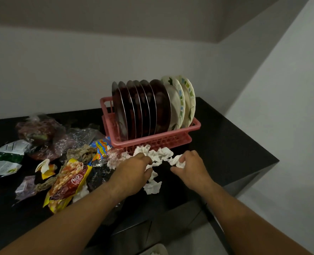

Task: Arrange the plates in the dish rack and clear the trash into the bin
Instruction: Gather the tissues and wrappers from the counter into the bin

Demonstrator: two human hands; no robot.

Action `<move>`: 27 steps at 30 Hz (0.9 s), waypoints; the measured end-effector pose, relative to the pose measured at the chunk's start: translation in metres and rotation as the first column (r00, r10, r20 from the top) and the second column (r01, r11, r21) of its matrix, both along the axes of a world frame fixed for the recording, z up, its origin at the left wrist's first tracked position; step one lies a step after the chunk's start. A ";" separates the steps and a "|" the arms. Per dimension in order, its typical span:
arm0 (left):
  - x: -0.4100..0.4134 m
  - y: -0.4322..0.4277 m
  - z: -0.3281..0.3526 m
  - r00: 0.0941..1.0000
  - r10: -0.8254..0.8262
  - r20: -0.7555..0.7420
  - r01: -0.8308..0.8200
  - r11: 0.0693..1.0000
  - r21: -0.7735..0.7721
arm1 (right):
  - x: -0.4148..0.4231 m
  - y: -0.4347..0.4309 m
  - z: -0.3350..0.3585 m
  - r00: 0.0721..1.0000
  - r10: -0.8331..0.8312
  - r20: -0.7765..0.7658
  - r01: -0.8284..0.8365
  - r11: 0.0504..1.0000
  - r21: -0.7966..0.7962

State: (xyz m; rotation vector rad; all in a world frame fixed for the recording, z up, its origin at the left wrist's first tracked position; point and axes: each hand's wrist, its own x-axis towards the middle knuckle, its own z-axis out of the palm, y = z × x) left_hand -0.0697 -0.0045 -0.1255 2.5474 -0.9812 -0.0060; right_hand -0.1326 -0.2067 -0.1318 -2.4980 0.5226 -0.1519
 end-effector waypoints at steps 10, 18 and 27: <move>0.002 -0.032 -0.019 0.992 0.101 0.079 -0.118 0.958 0.261 | 0.014 -0.030 -0.013 0.984 0.083 -0.156 -0.074 0.995 0.066; 0.010 -0.047 -0.032 0.983 0.104 0.151 -0.154 0.919 0.364 | 0.045 -0.043 -0.005 0.989 0.128 -0.072 -0.127 0.992 0.013; 0.006 -0.041 -0.002 0.985 0.054 0.161 -0.058 0.998 0.025 | 0.073 -0.027 -0.023 0.964 0.229 -0.139 -0.227 0.973 0.025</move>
